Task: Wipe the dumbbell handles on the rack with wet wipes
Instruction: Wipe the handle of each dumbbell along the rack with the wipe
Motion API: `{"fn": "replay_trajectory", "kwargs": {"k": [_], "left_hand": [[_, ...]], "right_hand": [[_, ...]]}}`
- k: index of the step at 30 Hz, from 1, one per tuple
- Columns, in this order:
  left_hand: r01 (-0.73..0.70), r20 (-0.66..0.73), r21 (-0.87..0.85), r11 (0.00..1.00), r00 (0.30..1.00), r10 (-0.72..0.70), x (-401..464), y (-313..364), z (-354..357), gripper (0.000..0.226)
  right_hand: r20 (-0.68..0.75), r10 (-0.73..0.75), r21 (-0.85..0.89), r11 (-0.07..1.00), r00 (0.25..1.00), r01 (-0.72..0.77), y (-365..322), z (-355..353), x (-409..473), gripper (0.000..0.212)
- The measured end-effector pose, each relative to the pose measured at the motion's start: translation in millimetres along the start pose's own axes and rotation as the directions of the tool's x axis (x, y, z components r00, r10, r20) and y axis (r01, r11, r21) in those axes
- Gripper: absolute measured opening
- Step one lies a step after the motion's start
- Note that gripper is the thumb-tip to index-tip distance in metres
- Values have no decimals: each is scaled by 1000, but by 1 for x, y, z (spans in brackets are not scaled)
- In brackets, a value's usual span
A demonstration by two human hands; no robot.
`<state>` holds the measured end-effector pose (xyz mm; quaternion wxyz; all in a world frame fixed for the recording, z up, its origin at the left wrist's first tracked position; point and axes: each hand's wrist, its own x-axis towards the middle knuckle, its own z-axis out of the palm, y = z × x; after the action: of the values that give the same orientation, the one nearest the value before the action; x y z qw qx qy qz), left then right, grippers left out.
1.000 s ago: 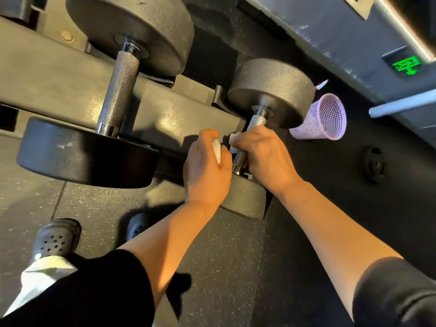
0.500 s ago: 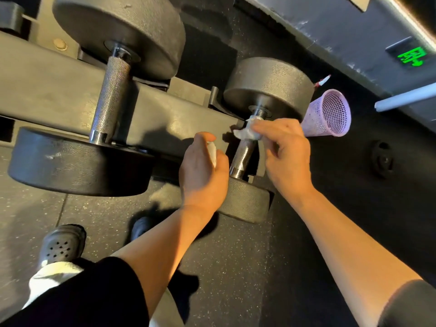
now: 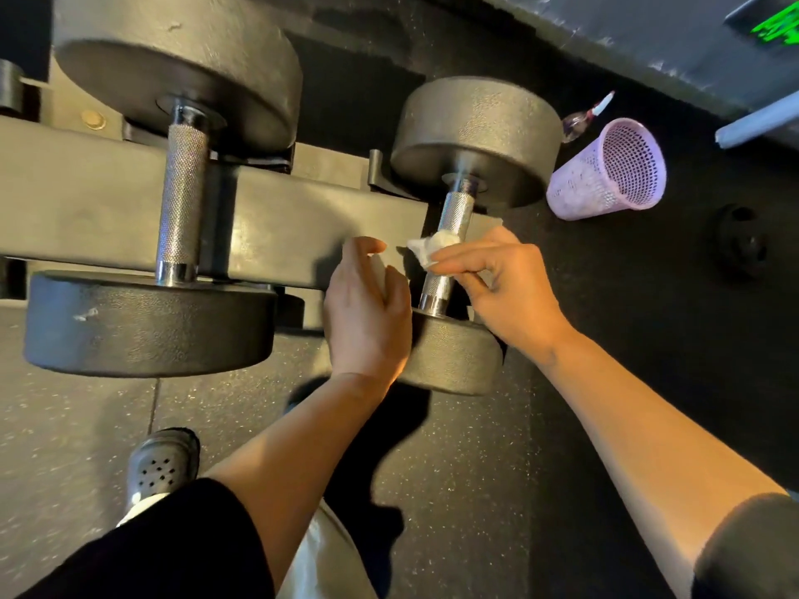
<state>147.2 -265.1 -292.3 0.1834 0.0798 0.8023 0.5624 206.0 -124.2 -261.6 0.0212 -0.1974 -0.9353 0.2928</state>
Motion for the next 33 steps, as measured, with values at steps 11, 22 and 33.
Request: {"fn": "replay_trajectory", "kwargs": {"k": [11, 22, 33], "left_hand": [[-111, 4, 88, 990, 994, 111, -1, 3, -2, 17], [-211, 153, 194, 958, 971, 183, 8, 24, 15, 20], [-178, 176, 248, 952, 975, 137, 7, 26, 13, 19]], "right_hand": [[-47, 352, 406, 862, 935, -304, -7, -11, -18, 35], [-548, 227, 217, 968, 805, -126, 2, 18, 29, 20], [-199, 356, 236, 922, 913, -308, 1, 12, -9, 27]]}}
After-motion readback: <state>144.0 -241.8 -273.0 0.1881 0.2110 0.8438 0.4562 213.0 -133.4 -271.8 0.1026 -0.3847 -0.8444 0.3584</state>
